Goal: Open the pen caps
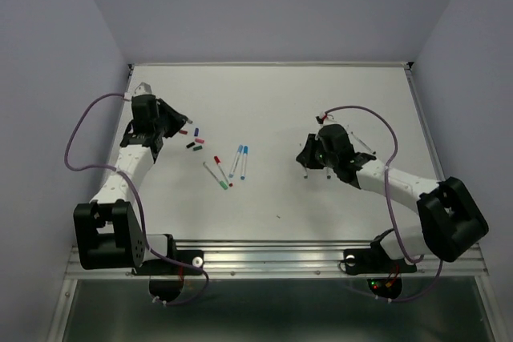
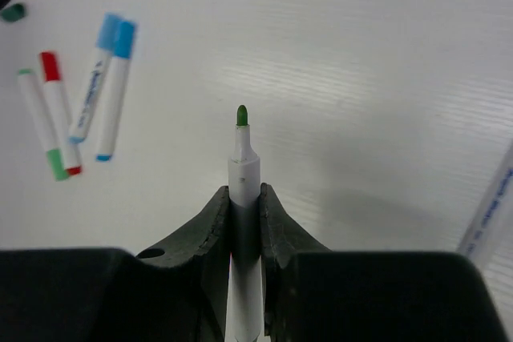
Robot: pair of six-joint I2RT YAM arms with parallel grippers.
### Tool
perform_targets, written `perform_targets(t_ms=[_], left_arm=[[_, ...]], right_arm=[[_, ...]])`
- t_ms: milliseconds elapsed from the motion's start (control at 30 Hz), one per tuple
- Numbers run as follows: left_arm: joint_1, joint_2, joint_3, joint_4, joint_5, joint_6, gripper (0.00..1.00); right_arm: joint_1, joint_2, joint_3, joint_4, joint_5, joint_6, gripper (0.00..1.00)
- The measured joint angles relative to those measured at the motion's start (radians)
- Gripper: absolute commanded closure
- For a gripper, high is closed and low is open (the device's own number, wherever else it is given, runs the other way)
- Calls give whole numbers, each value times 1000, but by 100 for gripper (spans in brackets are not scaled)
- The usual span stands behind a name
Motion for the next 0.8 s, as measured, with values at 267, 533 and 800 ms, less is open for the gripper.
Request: perform_targets(t_ms=[267,533,800], left_arm=[[-3,11,-139,-166,-190,5,97],[-3,149,-140,-179,-269,6,91],[-39,255,-119,-182,-286,5,91]], right_arm=[[-82,223,143,-125,228,-43,92],[-85,317,235,-223,419,-64,81],[-88,348,266,-297,541,-57,67]])
